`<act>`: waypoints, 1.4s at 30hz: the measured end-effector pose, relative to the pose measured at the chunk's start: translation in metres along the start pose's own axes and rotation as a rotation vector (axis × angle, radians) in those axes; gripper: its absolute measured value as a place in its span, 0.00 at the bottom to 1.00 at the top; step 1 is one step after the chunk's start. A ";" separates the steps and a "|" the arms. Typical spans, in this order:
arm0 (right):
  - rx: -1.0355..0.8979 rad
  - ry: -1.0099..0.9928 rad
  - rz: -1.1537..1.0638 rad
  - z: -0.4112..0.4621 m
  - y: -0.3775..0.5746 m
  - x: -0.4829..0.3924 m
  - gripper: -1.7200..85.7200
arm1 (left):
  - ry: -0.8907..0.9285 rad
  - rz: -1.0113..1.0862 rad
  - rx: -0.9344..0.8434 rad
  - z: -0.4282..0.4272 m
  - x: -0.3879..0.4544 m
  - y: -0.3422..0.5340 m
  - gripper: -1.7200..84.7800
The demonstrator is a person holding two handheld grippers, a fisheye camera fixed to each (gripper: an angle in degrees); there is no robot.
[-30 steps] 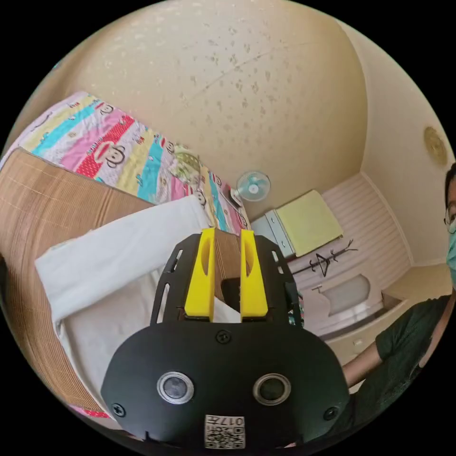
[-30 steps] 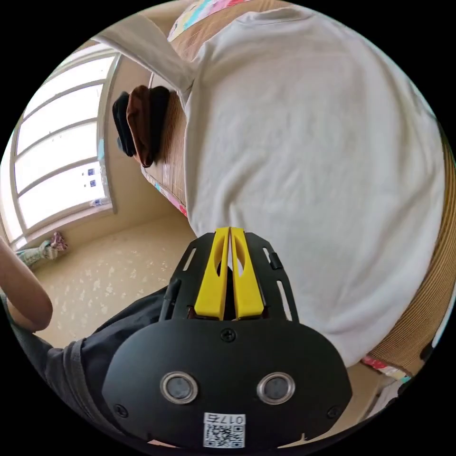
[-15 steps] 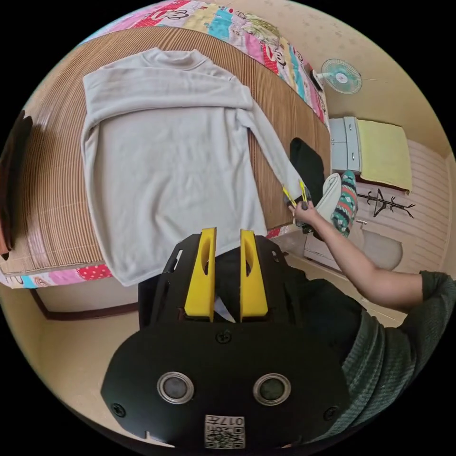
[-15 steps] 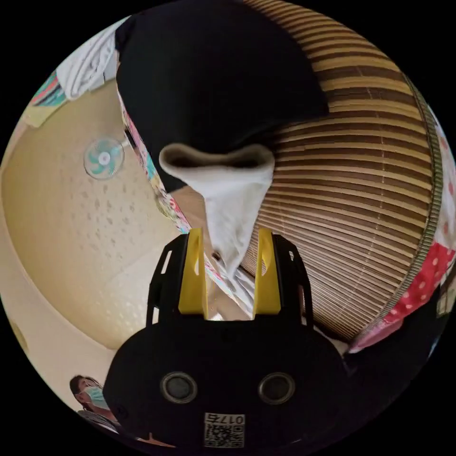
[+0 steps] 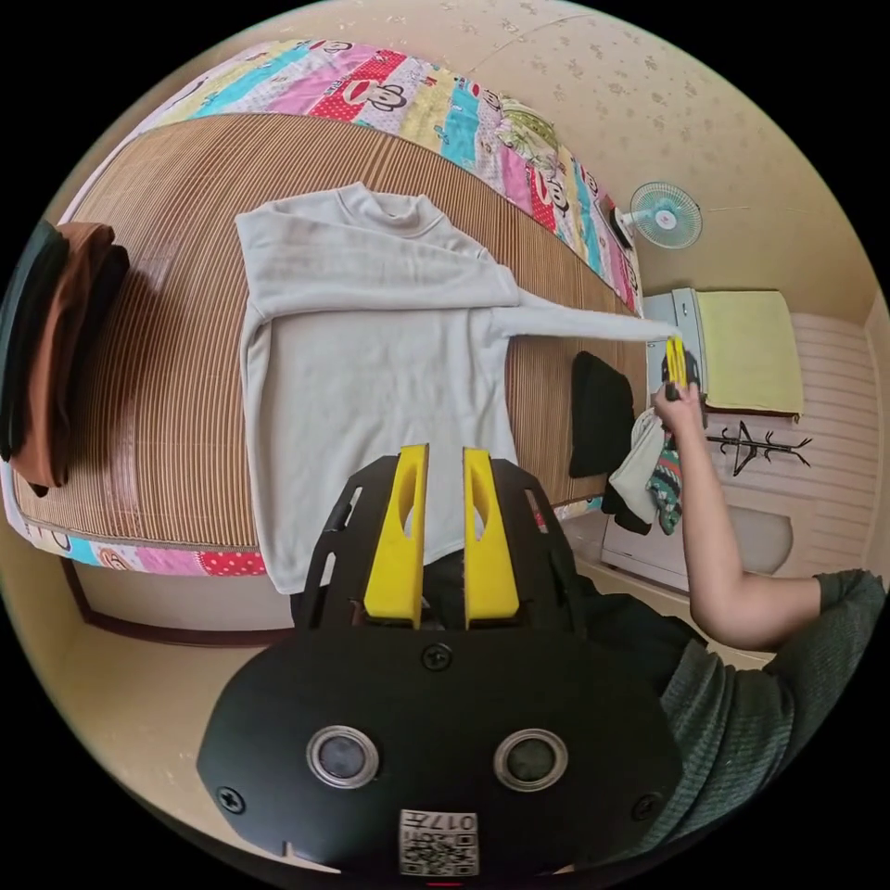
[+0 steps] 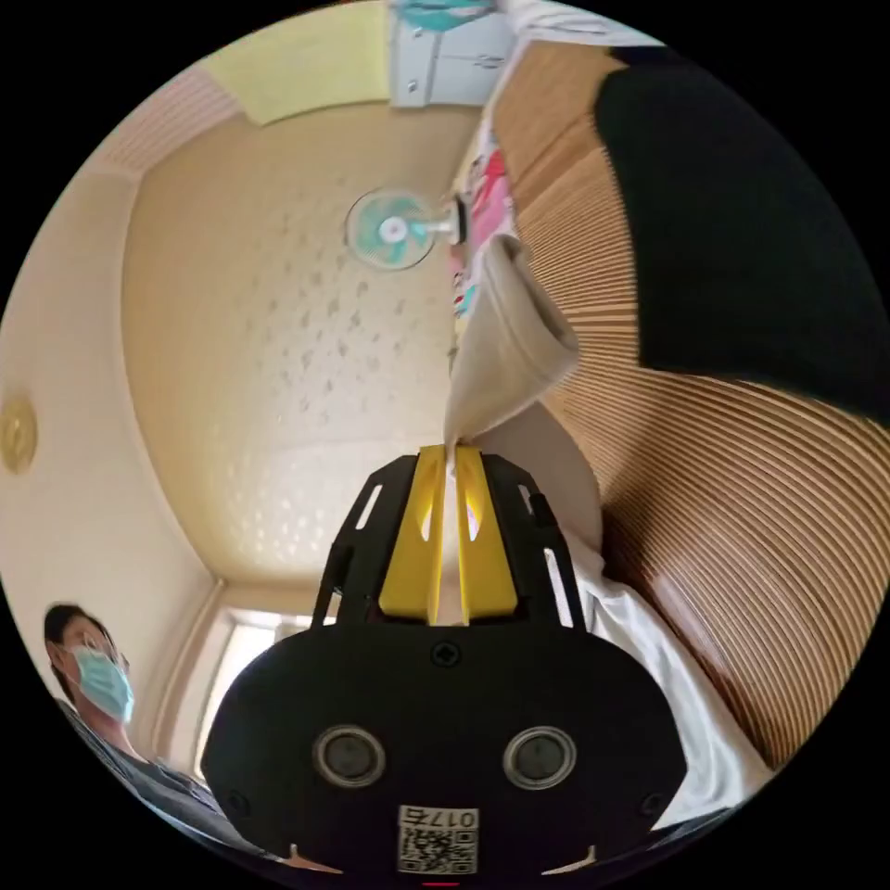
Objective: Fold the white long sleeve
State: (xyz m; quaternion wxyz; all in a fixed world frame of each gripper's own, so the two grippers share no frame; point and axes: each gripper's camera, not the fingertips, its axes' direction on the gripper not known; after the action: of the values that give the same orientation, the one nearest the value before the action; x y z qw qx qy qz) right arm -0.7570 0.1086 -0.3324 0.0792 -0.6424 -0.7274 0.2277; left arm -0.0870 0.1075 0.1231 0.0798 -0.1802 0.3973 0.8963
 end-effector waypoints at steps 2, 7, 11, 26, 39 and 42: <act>-0.121 -0.011 -0.192 0.053 0.038 -0.054 0.05 | 0.011 -0.010 -0.013 0.004 -0.002 0.006 0.10; -0.826 -0.081 -0.399 0.249 0.240 -0.082 0.08 | 0.063 -0.072 -0.062 0.022 -0.016 0.024 0.10; -1.506 0.351 -0.460 0.305 0.419 0.022 0.07 | 0.021 -0.121 -0.125 0.037 -0.039 0.034 0.10; -1.336 0.841 -0.260 0.077 0.399 0.141 0.05 | 0.049 -0.234 0.126 -0.004 -0.136 -0.068 0.11; -1.214 0.751 -0.008 0.011 0.421 0.121 0.03 | -0.122 -0.247 0.256 -0.010 -0.203 -0.246 0.05; -1.154 0.732 0.069 -0.007 0.415 0.127 0.03 | 0.016 -0.263 0.280 -0.037 -0.210 -0.235 0.03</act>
State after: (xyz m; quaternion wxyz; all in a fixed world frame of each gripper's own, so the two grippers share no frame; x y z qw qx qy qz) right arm -0.4021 0.2628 -0.5284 -0.0422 -0.6404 -0.6377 -0.4259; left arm 0.1832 0.2381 0.0207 0.2172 -0.2249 0.4917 0.8127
